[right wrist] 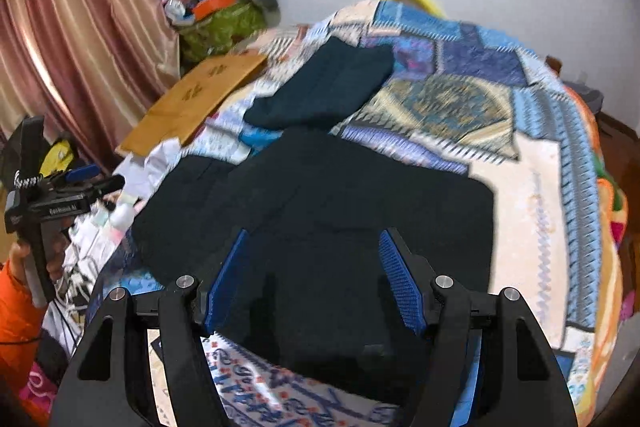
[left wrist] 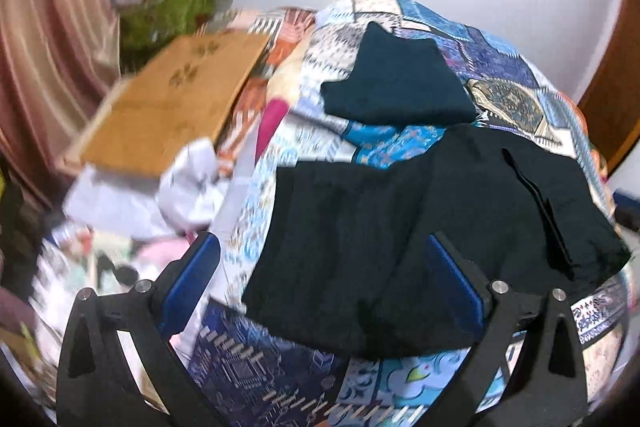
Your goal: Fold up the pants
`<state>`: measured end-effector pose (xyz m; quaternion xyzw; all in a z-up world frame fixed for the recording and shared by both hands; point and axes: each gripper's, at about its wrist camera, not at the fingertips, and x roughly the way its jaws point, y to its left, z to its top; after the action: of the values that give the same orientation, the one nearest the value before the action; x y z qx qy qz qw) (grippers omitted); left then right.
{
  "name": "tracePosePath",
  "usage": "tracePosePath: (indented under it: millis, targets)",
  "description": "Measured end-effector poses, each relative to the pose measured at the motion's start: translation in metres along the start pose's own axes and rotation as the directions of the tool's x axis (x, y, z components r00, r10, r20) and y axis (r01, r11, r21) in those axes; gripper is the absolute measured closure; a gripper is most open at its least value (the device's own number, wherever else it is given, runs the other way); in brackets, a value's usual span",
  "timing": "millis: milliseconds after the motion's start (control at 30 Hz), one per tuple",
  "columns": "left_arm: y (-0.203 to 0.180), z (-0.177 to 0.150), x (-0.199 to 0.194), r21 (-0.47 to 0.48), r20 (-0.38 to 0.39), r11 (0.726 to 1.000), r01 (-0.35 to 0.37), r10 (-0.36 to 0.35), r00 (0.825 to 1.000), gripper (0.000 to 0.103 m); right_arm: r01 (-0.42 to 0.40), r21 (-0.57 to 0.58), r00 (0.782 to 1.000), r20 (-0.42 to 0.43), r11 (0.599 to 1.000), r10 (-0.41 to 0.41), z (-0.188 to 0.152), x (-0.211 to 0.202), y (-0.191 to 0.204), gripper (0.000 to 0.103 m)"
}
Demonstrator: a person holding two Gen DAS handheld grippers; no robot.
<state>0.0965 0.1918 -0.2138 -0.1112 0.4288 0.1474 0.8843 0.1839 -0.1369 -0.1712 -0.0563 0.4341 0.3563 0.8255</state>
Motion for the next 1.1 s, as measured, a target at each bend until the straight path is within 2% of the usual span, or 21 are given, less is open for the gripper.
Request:
tracePosePath:
  millis: [33, 167, 300, 367, 433, 500, 533, 600, 700, 767, 833, 867, 900, 933, 1000, 1067, 1100]
  targets:
    - [0.010, -0.006, 0.005, -0.031, -0.023, 0.999, 0.036, -0.036, 0.999, 0.000, -0.003, -0.004, 1.000, -0.013, 1.000, 0.003, -0.001, 0.004, 0.003, 0.039]
    - [0.028, -0.027, 0.025, -0.124, -0.115, 0.987, 0.103, -0.117, 0.986, 0.000, -0.013, -0.008, 0.997, -0.074, 1.000, 0.012, -0.007, 0.023, 0.010, 0.039]
    - [0.032, -0.049, 0.057, -0.242, -0.260, 0.960, 0.138, -0.202, 0.944, 0.000, -0.007, -0.007, 0.994, -0.105, 1.000, 0.006, -0.013, 0.036, 0.010, 0.037]
    - [0.034, -0.056, 0.066, -0.305, -0.294, 0.937, 0.171, -0.263, 0.919, 0.000, -0.006, -0.029, 0.994, -0.109, 1.000, 0.003, -0.014, 0.037, 0.014, 0.032]
    - [0.038, -0.066, 0.078, -0.423, -0.306, 0.871, 0.249, -0.396, 0.866, 0.000, 0.009, -0.068, 0.992, -0.122, 0.998, -0.017, -0.014, 0.039, 0.017, 0.031]
    - [0.040, -0.071, 0.087, -0.505, -0.291, 0.813, 0.291, -0.477, 0.829, 0.000, 0.011, -0.076, 0.992, -0.128, 0.997, -0.021, -0.013, 0.041, 0.019, 0.030]
    - [0.041, -0.072, 0.090, -0.523, -0.280, 0.796, 0.303, -0.497, 0.821, 0.000, 0.009, -0.077, 0.991, -0.129, 0.997, -0.019, -0.012, 0.042, 0.018, 0.030]
    - [0.038, -0.068, 0.095, -0.535, -0.277, 0.787, 0.307, -0.506, 0.817, 0.000, 0.003, -0.074, 0.991, -0.130, 0.997, -0.012, -0.012, 0.043, 0.017, 0.029]
    - [0.035, -0.062, 0.105, -0.568, -0.270, 0.760, 0.316, -0.535, 0.801, 0.000, -0.003, -0.071, 0.992, -0.125, 0.997, -0.006, -0.013, 0.044, 0.016, 0.028]
    - [0.035, -0.055, 0.111, -0.581, -0.263, 0.753, 0.308, -0.532, 0.805, 0.002, -0.005, -0.071, 0.992, -0.124, 0.997, -0.004, -0.013, 0.044, 0.016, 0.028]
    - [0.035, -0.049, 0.111, -0.585, -0.261, 0.778, 0.230, -0.450, 0.854, 0.019, -0.008, -0.071, 0.992, -0.124, 0.997, -0.001, -0.013, 0.044, 0.016, 0.027]
    - [0.035, -0.046, 0.111, -0.578, -0.265, 0.788, 0.210, -0.425, 0.865, 0.032, -0.007, -0.071, 0.992, -0.124, 0.997, -0.002, -0.013, 0.044, 0.017, 0.027]
    - [0.033, -0.044, 0.109, -0.563, -0.266, 0.807, 0.178, -0.381, 0.885, 0.049, -0.007, -0.072, 0.992, -0.124, 0.997, -0.002, -0.013, 0.044, 0.017, 0.027]
    - [0.031, -0.042, 0.107, -0.552, -0.263, 0.817, 0.164, -0.357, 0.896, 0.055, -0.007, -0.071, 0.992, -0.123, 0.997, -0.002, -0.013, 0.044, 0.017, 0.027]
    - [0.031, -0.040, 0.106, -0.544, -0.249, 0.823, 0.161, -0.342, 0.906, 0.076, -0.007, -0.070, 0.992, -0.123, 0.998, -0.001, -0.013, 0.044, 0.017, 0.027]
    - [0.026, -0.034, 0.094, -0.523, -0.219, 0.840, 0.147, -0.299, 0.929, 0.086, -0.009, -0.061, 0.993, -0.122, 0.998, 0.002, -0.012, 0.043, 0.017, 0.027]
    - [0.024, -0.031, 0.088, -0.505, -0.205, 0.850, 0.149, -0.285, 0.936, 0.087, -0.011, -0.053, 0.993, -0.120, 0.999, 0.005, -0.012, 0.042, 0.016, 0.027]
